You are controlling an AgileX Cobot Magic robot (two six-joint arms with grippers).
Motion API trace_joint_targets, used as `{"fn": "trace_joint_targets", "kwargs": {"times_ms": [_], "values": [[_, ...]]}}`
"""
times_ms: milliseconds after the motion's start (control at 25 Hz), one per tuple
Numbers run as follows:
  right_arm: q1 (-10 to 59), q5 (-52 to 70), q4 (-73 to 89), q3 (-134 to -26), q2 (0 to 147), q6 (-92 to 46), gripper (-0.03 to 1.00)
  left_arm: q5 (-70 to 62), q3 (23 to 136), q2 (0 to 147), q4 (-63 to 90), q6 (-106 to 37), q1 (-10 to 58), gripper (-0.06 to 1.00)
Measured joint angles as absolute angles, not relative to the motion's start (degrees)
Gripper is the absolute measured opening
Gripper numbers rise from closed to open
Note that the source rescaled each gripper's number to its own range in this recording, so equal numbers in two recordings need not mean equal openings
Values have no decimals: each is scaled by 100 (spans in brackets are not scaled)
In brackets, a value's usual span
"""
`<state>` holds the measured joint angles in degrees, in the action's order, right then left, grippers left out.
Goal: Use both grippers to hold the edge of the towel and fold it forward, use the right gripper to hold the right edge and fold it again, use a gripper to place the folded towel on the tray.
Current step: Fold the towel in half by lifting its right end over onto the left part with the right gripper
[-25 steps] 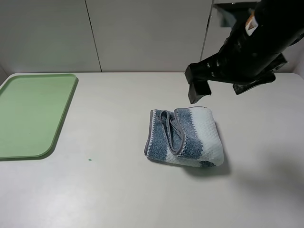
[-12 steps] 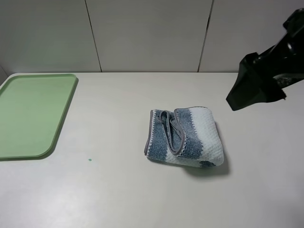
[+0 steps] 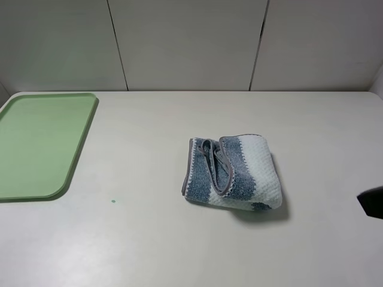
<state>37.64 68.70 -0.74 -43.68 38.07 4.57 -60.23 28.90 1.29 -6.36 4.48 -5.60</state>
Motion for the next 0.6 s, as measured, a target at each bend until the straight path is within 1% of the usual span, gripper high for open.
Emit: {"fn": "trace_joint_targets", "kwargs": {"times_ms": [80, 280, 400, 600], "values": [[3508, 6694, -31, -4085, 3260, 443, 100, -6023, 2890, 129, -636, 448, -560, 90], [2334, 6301, 62, -3361, 1946, 439, 100, -6023, 2890, 129, -636, 448, -560, 90], [1597, 6216, 67, -3089, 1257, 439, 100, -6023, 2890, 129, -636, 448, -560, 90], [637, 5940, 49, -2828, 223, 437, 100, -6023, 2890, 129, -636, 448, -560, 90]]}}
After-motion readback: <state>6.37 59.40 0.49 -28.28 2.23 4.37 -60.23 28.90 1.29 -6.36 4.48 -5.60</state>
